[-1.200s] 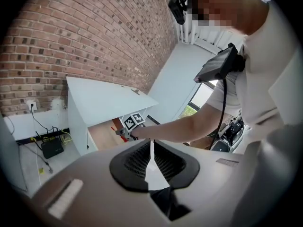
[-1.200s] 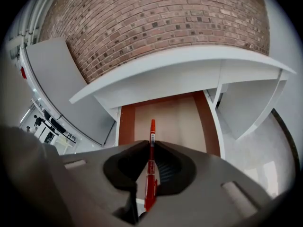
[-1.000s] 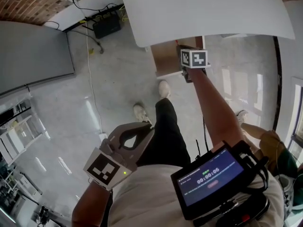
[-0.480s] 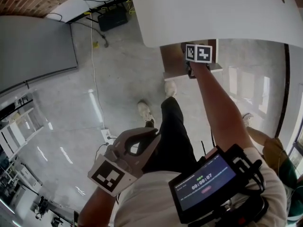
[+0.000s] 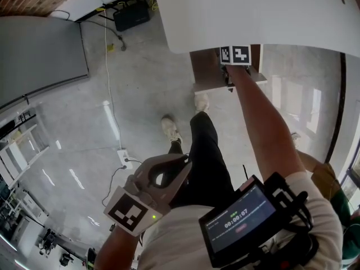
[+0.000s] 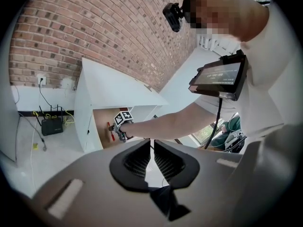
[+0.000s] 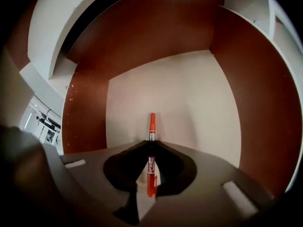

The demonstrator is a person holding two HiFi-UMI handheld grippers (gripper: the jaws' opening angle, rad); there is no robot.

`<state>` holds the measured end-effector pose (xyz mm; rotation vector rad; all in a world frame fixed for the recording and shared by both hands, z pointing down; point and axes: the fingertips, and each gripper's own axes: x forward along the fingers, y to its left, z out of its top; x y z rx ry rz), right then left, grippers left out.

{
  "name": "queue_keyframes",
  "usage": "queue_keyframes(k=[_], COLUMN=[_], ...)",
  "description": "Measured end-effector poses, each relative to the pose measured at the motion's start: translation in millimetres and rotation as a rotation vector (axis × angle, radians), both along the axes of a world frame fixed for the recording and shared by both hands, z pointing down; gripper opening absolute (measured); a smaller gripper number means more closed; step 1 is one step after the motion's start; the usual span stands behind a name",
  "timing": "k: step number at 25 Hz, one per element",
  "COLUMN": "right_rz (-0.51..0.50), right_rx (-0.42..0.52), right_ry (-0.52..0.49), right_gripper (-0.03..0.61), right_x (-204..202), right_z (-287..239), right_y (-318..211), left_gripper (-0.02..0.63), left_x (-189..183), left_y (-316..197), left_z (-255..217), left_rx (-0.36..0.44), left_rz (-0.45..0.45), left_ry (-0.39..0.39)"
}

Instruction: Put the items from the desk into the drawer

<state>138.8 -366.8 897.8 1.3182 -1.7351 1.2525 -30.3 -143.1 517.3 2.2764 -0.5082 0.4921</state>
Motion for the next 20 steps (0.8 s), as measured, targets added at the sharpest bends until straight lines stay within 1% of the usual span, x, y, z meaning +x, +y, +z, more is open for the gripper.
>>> queue_keyframes(k=[3,6,7,10,13,17,20], right_rz=[-0.023,-0.048,-0.058,-0.102,-0.139,-0.167,-0.153], right_rx=[-0.010,-0.013,-0.012,-0.012,-0.006,0.019,0.040], right_ry=[0.009,0.013,0.019,0.047,0.070,0.081,0.082], right_gripper=[0.046,0.047,0.058,0.058,0.058,0.058,0.055], right_x=[2.2,-0.5,0.3,1.8,-0.2,-3.2,-3.7], right_z=[3.7,1.9,-0.2,-8.2,-21.2,-46.5,-70.0], right_y=[0.3,3.6,4.0,8.0,15.6,27.7,37.3], left_gripper=[0.031,0.031,0.031,0.030,0.031,0.031,0.031], left_x=[0.2,0.4,1.4,1.9,-0.1,0.3,-0.6], left_y=[-3.2,-4.2,-5.1,-7.0,-6.0,-4.5,-1.6], left_z=[0.3,1.6,1.4,-2.5,-7.8,-19.8,-32.0], left_rx=[0.001,0.006,0.011,0.024,0.030,0.058,0.081], left_rz=[-0.010,0.001,0.004,0.004,0.012,0.029,0.048], left_ry=[0.007,0.004,0.006,0.015,0.020,0.034,0.048])
